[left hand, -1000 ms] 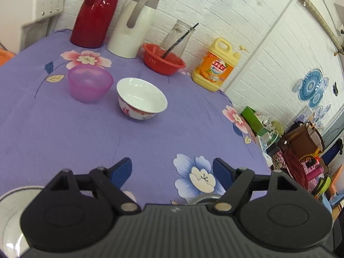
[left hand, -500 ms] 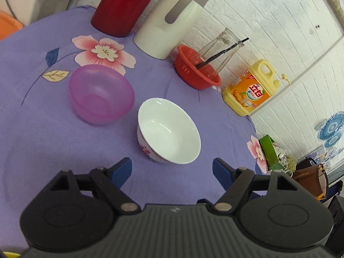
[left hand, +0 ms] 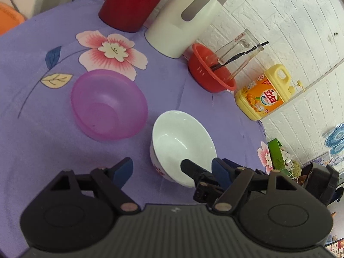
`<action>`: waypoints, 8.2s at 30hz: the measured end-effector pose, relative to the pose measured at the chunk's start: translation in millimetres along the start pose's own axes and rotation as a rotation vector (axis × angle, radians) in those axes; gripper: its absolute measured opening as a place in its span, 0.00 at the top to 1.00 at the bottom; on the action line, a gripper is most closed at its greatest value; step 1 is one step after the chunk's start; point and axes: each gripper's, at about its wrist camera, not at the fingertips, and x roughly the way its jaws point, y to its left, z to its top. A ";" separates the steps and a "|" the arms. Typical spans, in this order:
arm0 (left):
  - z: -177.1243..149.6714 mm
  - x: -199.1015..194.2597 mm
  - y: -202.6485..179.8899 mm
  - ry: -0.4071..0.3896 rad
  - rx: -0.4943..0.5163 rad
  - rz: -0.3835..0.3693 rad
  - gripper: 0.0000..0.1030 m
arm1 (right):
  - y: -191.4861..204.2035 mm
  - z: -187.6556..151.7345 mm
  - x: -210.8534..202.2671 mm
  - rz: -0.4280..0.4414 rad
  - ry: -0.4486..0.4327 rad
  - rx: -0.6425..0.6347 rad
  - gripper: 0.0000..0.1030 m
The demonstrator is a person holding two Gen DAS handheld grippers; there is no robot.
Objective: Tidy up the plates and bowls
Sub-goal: 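Grasp the red-patterned white bowl rim with the left gripper and lift, then lower the white bowl into the steel basin and open the left gripper, then grasp the translucent pink bowl rim with the left gripper, then carry the pink bowl over the white bowl and lower it inside, then open the left gripper to release the pink bowl, then grasp the steel basin rim with the left gripper and lift the nested bowls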
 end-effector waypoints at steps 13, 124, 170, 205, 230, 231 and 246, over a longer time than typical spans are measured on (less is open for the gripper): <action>4.8 40.2 -3.6 0.040 -0.016 0.034 0.63 | 2.3 0.4 25.4 0.048 0.039 0.009 0.00; 69.9 6.8 78.2 0.005 0.168 0.073 0.50 | 77.1 40.7 52.3 0.087 0.042 0.016 0.00; -216.2 -94.6 -81.1 0.144 0.487 -0.167 0.79 | 46.0 -174.6 -199.9 -0.087 -0.012 0.004 0.12; -197.6 -110.9 -56.0 -0.024 0.436 -0.076 0.30 | 34.2 -206.3 -221.6 -0.034 -0.257 0.180 0.00; -217.6 -57.1 -60.4 0.082 0.580 0.105 0.32 | 5.8 -225.8 -206.0 -0.112 -0.151 0.223 0.00; -217.4 -58.9 -61.0 0.079 0.574 0.094 0.31 | 4.5 -226.0 -207.6 -0.111 -0.158 0.233 0.00; -221.7 -59.2 -61.7 0.100 0.539 0.043 0.30 | 13.5 -225.6 -189.3 -0.052 -0.163 0.271 0.00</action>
